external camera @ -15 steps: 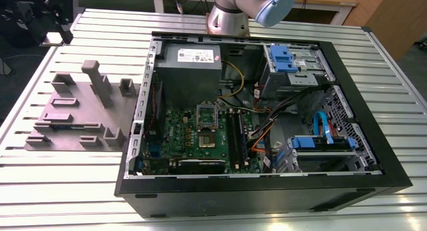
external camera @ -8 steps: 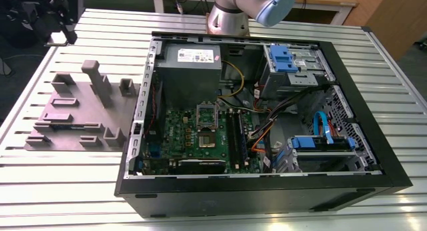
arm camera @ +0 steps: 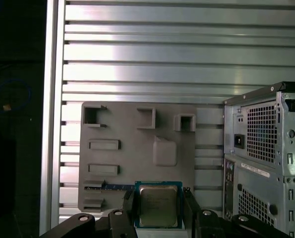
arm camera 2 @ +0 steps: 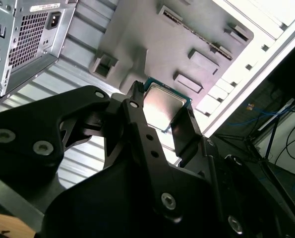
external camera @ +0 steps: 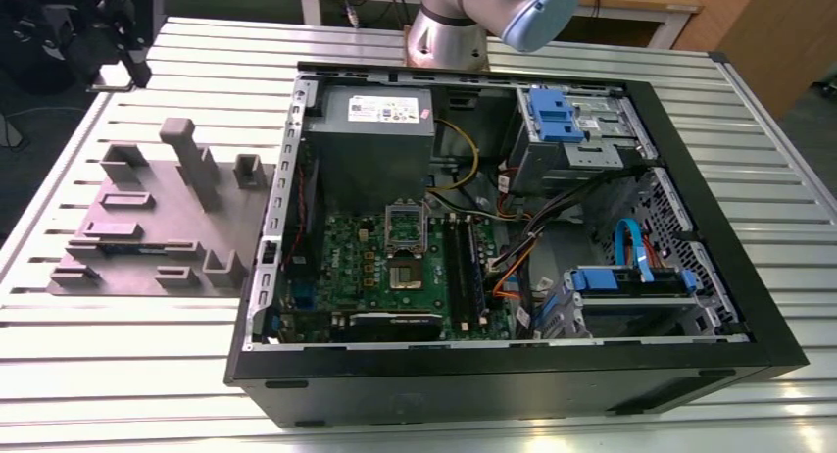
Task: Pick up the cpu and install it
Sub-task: 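Pick up the cpu and move it towards the insertion slot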
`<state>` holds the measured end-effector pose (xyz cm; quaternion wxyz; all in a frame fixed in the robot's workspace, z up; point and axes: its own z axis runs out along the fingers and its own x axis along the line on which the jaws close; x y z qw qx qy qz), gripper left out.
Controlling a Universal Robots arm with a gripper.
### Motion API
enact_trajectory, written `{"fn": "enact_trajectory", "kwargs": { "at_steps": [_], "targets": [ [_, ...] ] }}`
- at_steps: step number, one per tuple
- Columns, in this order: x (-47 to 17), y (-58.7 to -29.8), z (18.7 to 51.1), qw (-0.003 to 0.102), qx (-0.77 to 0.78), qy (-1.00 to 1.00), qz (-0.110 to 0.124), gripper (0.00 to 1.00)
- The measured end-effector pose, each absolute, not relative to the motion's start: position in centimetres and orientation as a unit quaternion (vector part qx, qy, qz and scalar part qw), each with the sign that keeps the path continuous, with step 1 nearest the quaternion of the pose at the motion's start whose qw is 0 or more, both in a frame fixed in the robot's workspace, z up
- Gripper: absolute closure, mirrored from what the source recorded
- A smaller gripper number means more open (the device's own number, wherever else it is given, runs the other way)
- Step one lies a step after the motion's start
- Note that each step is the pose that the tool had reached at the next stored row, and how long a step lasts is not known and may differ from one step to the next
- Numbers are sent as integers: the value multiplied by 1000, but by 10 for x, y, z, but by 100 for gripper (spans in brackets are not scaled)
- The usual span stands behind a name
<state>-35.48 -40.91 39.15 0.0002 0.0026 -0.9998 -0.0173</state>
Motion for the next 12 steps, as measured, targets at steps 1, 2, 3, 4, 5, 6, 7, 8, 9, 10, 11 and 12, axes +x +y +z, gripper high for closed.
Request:
{"fn": "enact_trajectory", "kwargs": {
  "at_steps": [1,2,3,4,5,6,7,8,9,10,11,12],
  "targets": [
    [-355,-411,391,0,3,-1000,-17,53],
    [-355,-412,391,0,3,-1000,-17,53],
    [-355,-414,391,0,3,-1000,-17,53],
    [-355,-415,391,0,3,-1000,-17,53],
    [-355,-416,391,0,3,-1000,-17,53],
    [-354,-417,391,0,3,-1000,-17,53],
    [-353,-417,391,0,3,-1000,-17,53],
    [-352,-418,391,0,3,-1000,-17,53],
    [-350,-418,391,1,3,-1000,-17,53],
    [-348,-418,391,1,3,-1000,-17,53],
    [-346,-418,391,1,2,-1000,-17,53],
    [-344,-418,391,1,2,-1000,-17,53]
  ]
}}
